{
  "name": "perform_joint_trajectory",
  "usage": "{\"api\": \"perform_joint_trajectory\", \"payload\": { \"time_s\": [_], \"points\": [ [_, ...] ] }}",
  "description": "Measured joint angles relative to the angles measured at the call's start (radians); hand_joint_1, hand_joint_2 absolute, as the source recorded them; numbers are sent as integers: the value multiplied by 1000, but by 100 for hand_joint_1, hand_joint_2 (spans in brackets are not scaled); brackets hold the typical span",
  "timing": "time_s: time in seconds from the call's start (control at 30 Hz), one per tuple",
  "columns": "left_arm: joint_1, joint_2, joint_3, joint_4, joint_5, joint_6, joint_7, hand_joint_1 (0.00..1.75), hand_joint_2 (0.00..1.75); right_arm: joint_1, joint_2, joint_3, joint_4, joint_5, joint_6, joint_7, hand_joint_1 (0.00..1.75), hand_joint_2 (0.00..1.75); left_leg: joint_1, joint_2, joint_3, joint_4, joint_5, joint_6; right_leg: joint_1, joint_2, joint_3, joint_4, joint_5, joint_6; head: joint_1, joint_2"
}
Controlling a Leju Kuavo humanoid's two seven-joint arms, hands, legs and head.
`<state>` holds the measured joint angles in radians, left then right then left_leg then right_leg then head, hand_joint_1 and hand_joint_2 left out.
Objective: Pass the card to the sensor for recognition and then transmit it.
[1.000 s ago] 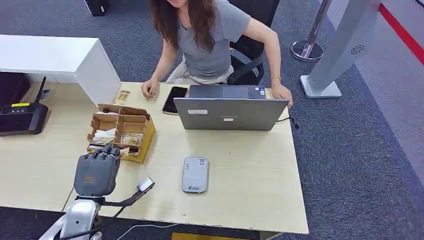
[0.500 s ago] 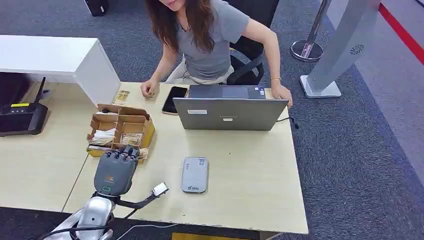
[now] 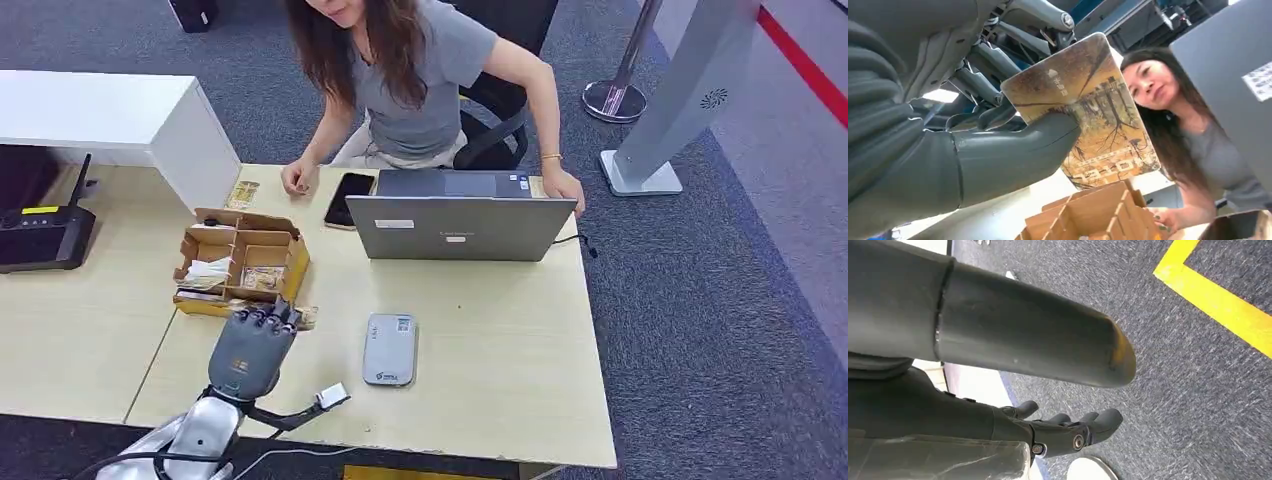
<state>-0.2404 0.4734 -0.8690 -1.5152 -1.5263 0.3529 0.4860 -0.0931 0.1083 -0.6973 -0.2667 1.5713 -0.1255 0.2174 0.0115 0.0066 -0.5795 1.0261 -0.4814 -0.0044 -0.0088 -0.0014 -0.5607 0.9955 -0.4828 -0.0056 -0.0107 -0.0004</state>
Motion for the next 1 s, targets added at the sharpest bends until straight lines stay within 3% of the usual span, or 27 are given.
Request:
{"api": "perform_joint_trajectory", "payload": {
  "time_s": [0.37, 1.0],
  "points": [
    [-28, -26, -18, 45, 0, 27, -19, 175, 175, -5, 0, 7, 0, 0, 9, 2, 0, 0, 0, 0, 0, 0, 0, 0, 0, 0, 0, 0, 0, 0, 0, 0],
    [-48, -126, -17, 148, 0, 60, -103, 175, 175, -11, 0, 29, 1, 0, 12, 13, 0, 0, 0, 0, 0, 0, 0, 0, 0, 0, 0, 0, 0, 0, 0, 0]
  ]
}}
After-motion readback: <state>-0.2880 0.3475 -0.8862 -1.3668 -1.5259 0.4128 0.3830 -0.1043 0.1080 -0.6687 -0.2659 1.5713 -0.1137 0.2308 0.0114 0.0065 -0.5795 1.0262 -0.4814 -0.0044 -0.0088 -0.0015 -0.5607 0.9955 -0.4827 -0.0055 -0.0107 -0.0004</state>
